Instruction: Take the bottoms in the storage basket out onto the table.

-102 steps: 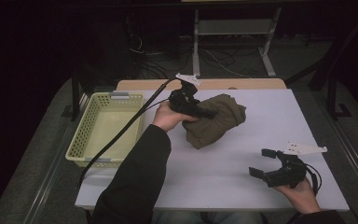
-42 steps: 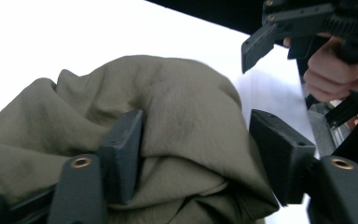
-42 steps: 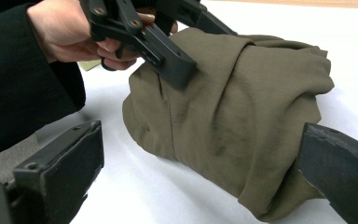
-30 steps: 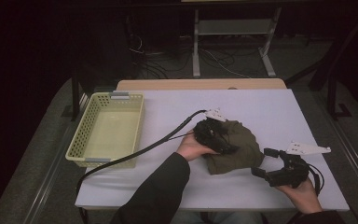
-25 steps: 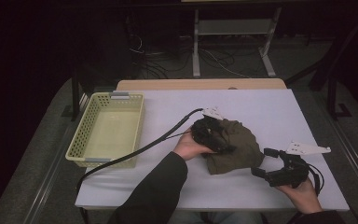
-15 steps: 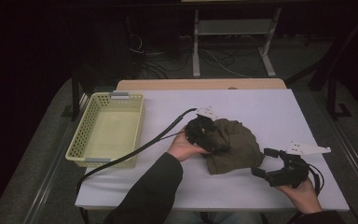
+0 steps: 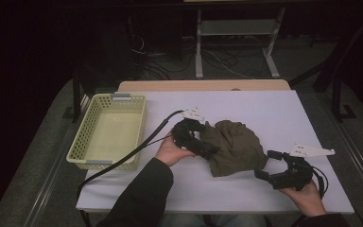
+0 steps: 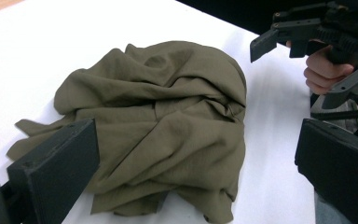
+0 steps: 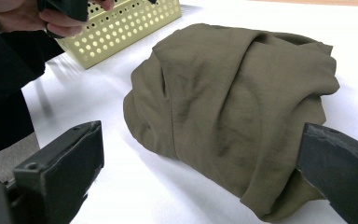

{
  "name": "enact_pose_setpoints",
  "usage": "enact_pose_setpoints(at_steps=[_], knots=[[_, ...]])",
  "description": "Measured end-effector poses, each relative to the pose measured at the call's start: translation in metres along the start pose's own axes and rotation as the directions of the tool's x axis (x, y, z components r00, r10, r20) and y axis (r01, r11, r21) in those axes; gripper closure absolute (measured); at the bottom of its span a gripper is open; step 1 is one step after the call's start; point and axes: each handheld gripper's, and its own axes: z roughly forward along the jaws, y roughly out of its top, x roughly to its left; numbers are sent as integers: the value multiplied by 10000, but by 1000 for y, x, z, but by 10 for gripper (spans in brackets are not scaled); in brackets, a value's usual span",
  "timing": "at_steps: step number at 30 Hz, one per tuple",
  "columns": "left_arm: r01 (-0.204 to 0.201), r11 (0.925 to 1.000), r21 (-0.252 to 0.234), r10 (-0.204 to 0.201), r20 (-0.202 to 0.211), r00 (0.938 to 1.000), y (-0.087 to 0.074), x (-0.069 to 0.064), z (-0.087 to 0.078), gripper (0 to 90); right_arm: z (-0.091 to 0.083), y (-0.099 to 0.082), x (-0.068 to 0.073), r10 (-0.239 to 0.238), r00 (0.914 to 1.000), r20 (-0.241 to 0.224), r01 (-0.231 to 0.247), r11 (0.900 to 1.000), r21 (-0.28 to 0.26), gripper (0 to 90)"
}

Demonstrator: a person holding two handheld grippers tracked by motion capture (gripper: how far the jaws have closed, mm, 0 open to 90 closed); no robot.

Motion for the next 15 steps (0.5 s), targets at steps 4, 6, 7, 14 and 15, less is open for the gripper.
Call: enact_pose_setpoints(at_steps=[4, 6, 7, 14, 15], knots=[[100, 9999, -117, -101, -150, 9998, -6, 1, -9, 0, 0, 0, 0, -7, 10000, 20, 7, 10000, 2, 3], [128, 9997, -197, -132, -203, 9997, -10, 1, -13, 0, 0, 0, 0, -24, 10000, 20, 24, 10000, 10, 3], [139, 9997, -178, -144, -258, 9996, -11, 1, -14, 0, 1, 0, 1, -19, 10000, 18, 19, 10000, 9, 3], [248, 9988, -419, -271, -547, 9981, -24, 3, -30, 0, 1, 0, 1, -58, 10000, 27, 58, 10000, 11, 3], [331, 9982, -504, -361, -584, 9976, -25, 2, -32, 0, 1, 0, 1, -60, 10000, 24, 60, 10000, 14, 3]])
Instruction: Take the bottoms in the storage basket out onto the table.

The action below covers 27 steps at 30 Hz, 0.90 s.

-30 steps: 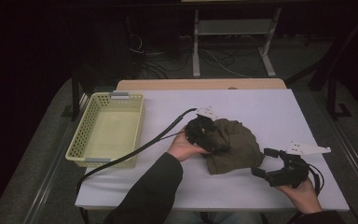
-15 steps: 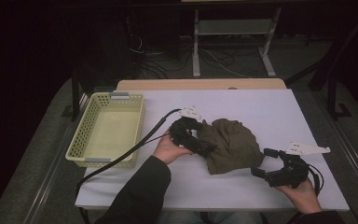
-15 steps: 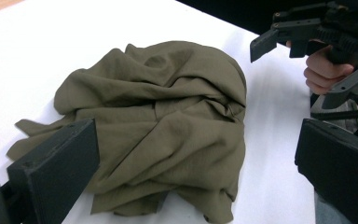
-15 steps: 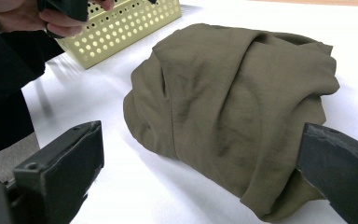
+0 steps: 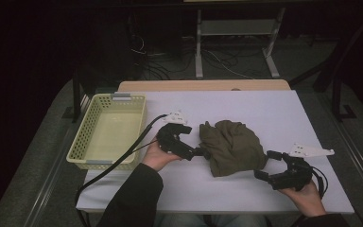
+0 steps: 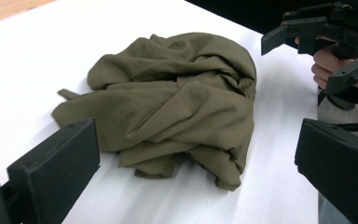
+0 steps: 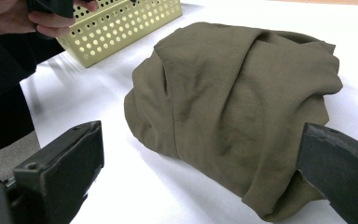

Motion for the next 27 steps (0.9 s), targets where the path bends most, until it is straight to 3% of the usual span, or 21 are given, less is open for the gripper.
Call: enact_pose_setpoints(at_steps=[15, 23, 27], knots=[[228, 9978, -628, -275, -755, 9968, -31, -2, -33, 0, 0, 0, 1, -57, 10000, -20, 57, 10000, 19, 3], [343, 9967, -740, -438, -1312, 9904, -49, -4, -50, 0, 1, 0, 1, -33, 10000, -23, 33, 10000, 9, 3], [374, 9955, -868, -518, -1695, 9842, -58, -8, -56, 0, 1, 0, 1, -31, 10000, -20, 31, 10000, -2, 3]])
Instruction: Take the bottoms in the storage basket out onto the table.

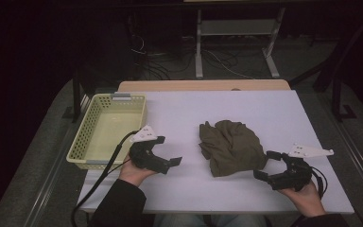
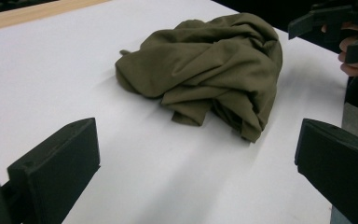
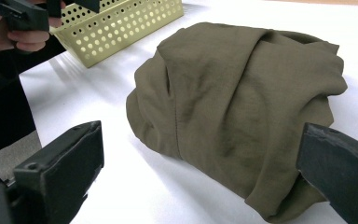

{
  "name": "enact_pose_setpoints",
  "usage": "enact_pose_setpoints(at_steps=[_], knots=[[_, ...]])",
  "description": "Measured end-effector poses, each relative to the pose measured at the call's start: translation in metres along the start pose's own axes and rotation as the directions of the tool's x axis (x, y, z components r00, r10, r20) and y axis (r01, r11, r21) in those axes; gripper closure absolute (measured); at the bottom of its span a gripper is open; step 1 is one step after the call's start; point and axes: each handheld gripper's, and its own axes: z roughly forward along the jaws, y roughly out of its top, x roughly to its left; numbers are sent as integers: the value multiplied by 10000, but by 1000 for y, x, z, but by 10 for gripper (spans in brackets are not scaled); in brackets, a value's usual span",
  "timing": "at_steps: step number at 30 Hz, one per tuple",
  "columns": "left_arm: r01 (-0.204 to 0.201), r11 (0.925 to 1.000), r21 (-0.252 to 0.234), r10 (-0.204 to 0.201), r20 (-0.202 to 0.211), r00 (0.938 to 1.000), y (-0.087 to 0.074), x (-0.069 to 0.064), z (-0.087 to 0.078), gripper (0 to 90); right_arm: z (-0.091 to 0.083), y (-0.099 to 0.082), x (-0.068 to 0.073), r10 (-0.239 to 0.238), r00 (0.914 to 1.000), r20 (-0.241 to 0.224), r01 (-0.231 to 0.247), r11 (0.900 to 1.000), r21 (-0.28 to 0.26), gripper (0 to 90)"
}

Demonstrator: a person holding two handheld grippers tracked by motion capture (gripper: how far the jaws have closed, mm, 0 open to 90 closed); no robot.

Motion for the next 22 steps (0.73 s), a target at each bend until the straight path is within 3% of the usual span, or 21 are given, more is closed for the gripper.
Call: enact_pose_setpoints(at_steps=[9, 22], knots=[[304, 9995, -118, -310, -528, 9981, -26, -4, -8, 0, 0, 0, 0, -5, 10000, -10, 5, 10000, -10, 3], [433, 9988, -208, -437, -227, 9988, -43, -6, -6, 0, 0, -1, -1, -2, 10000, -4, 2, 10000, 72, 3]])
